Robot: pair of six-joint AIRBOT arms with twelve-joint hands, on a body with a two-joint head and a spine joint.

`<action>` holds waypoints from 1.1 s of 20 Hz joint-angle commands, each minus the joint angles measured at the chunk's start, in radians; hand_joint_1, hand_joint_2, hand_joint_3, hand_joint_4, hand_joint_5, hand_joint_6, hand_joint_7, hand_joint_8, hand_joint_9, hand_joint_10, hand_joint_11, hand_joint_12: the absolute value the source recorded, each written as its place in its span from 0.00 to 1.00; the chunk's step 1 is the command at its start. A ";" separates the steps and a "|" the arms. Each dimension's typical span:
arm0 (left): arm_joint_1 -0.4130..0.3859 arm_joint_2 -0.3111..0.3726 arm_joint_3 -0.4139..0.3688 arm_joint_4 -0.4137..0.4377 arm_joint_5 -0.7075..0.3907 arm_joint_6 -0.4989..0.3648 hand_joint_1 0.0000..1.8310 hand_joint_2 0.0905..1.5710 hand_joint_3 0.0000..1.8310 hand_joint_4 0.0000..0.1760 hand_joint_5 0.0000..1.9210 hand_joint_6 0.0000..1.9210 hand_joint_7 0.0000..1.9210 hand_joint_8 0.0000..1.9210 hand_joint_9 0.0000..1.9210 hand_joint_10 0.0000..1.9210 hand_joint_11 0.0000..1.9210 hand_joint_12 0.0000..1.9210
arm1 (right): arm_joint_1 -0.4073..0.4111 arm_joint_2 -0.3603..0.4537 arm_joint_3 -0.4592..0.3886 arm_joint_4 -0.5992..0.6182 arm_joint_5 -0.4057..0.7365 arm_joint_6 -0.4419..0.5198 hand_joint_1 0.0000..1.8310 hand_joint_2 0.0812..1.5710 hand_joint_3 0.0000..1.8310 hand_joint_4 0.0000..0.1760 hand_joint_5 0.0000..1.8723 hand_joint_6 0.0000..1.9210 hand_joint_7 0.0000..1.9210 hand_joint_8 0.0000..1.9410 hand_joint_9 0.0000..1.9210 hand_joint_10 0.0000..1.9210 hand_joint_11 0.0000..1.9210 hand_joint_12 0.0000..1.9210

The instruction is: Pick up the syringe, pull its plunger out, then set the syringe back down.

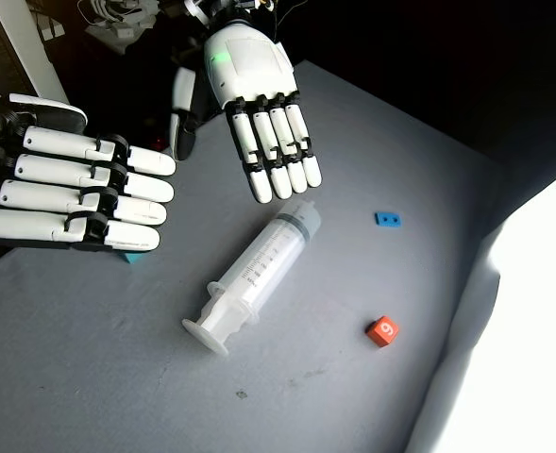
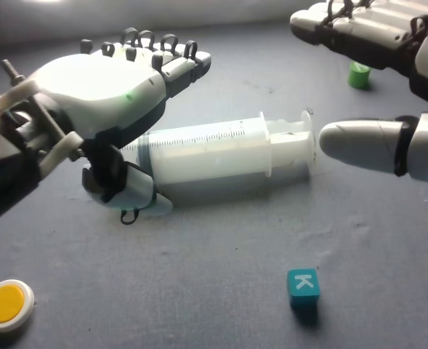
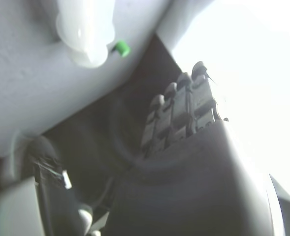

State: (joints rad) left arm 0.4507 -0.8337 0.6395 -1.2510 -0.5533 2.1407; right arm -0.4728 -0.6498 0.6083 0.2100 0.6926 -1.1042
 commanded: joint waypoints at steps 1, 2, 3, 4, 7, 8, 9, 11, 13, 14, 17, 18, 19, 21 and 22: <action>-0.019 -0.010 0.006 0.025 -0.080 0.020 0.61 0.51 0.00 0.00 0.00 0.00 0.00 0.00 0.00 0.00 0.00 0.00 | 0.006 0.005 0.004 -0.010 0.133 0.000 0.00 0.77 0.00 0.00 0.06 0.00 0.06 0.00 0.05 0.00 0.00 0.11; -0.019 -0.033 0.018 0.010 -0.101 0.029 0.62 0.52 0.00 0.00 0.00 0.00 0.00 0.00 0.00 0.00 0.00 0.00 | 0.005 0.005 0.010 -0.010 0.132 0.010 0.00 0.76 0.00 0.00 0.05 0.00 0.05 0.00 0.04 0.00 0.00 0.09; -0.019 -0.052 0.030 0.003 -0.114 0.031 0.63 0.52 0.00 0.00 0.00 0.00 0.00 0.00 0.00 0.00 0.00 0.00 | 0.005 0.005 0.015 -0.010 0.128 0.023 0.00 0.76 0.00 0.00 0.05 0.00 0.05 0.00 0.04 0.00 0.00 0.09; -0.021 -0.080 0.047 -0.022 -0.128 0.052 0.62 0.52 0.00 0.00 0.00 0.00 0.00 0.00 0.00 0.00 0.00 0.00 | 0.005 0.005 0.023 -0.010 0.118 0.052 0.00 0.77 0.00 0.00 0.05 0.00 0.05 0.00 0.04 0.00 0.00 0.09; -0.035 -0.138 0.082 -0.144 -0.166 0.169 0.64 0.57 0.00 0.00 0.00 0.00 0.00 0.00 0.00 0.00 0.00 0.00 | 0.013 0.004 0.055 -0.010 0.075 0.171 0.00 0.78 0.00 0.00 0.05 0.00 0.05 0.00 0.05 0.00 0.00 0.11; -0.035 -0.156 0.091 -0.166 -0.181 0.190 0.62 0.57 0.00 0.00 0.00 0.00 0.00 0.00 0.00 0.00 0.00 0.00 | 0.018 0.004 0.070 -0.010 0.051 0.226 0.00 0.78 0.00 0.00 0.05 0.00 0.05 0.00 0.05 0.00 0.00 0.10; -0.031 -0.185 0.109 -0.214 -0.209 0.234 0.61 0.57 0.00 0.00 0.00 0.00 0.00 0.00 0.00 0.00 0.00 0.00 | 0.022 0.004 0.097 -0.010 0.024 0.305 0.00 0.78 0.00 0.00 0.05 0.00 0.05 0.00 0.05 0.00 0.00 0.10; -0.023 -0.203 0.122 -0.217 -0.220 0.237 0.61 0.57 0.00 0.00 0.00 0.00 0.00 0.00 0.00 0.00 0.00 0.00 | 0.023 0.004 0.106 -0.010 -0.002 0.331 0.00 0.77 0.00 0.00 0.07 0.00 0.07 0.00 0.06 0.00 0.00 0.13; -0.008 -0.238 0.153 -0.234 -0.222 0.237 0.61 0.57 0.00 0.00 0.00 0.00 0.00 0.00 0.00 0.00 0.00 0.00 | 0.027 0.004 0.113 -0.043 -0.051 0.330 0.00 0.77 0.00 0.00 0.06 0.00 0.07 0.00 0.06 0.00 0.00 0.14; -0.003 -0.252 0.167 -0.241 -0.223 0.237 0.63 0.57 0.00 0.00 0.00 0.00 0.00 0.00 0.00 0.00 0.00 0.00 | 0.027 0.003 0.115 -0.077 -0.056 0.327 0.00 0.78 0.00 0.00 0.07 0.00 0.07 0.00 0.06 0.00 0.00 0.14; 0.010 -0.294 0.206 -0.248 -0.250 0.237 0.60 0.57 0.00 0.00 0.00 0.00 0.00 0.00 0.00 0.00 0.00 0.00 | 0.027 0.001 0.123 -0.086 -0.062 0.286 0.00 0.77 0.00 0.00 0.07 0.00 0.08 0.00 0.06 0.00 0.00 0.15; 0.015 -0.311 0.222 -0.255 -0.255 0.237 0.59 0.56 0.00 0.00 0.00 0.00 0.00 0.00 0.00 0.00 0.00 0.00 | 0.027 -0.002 0.131 -0.086 -0.069 0.282 0.00 0.78 0.00 0.00 0.08 0.00 0.08 0.00 0.07 0.01 0.00 0.17; 0.018 -0.321 0.233 -0.259 -0.258 0.237 0.59 0.56 0.00 0.00 0.00 0.00 0.00 0.00 0.00 0.00 0.00 0.00 | 0.027 -0.004 0.134 -0.086 -0.074 0.282 0.00 0.78 0.00 0.00 0.08 0.00 0.08 0.00 0.07 0.01 0.00 0.17; 0.028 -0.352 0.263 -0.264 -0.264 0.238 0.61 0.58 0.00 0.00 0.00 0.00 0.00 0.00 0.00 0.00 0.00 0.00 | 0.027 -0.007 0.138 -0.086 -0.083 0.264 0.02 0.78 0.00 0.00 0.09 0.00 0.09 0.00 0.08 0.00 0.00 0.18; 0.031 -0.360 0.271 -0.265 -0.265 0.239 0.60 0.57 0.00 0.00 0.00 0.00 0.00 0.00 0.00 0.00 0.00 0.00 | 0.027 -0.007 0.138 -0.086 -0.083 0.259 0.00 0.78 0.00 0.00 0.08 0.00 0.09 0.00 0.07 0.00 0.00 0.18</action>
State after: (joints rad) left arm 0.4915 -1.1954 0.9104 -1.5795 -0.7910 2.3783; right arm -0.4583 -0.6594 0.7494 0.1299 0.4908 -0.8509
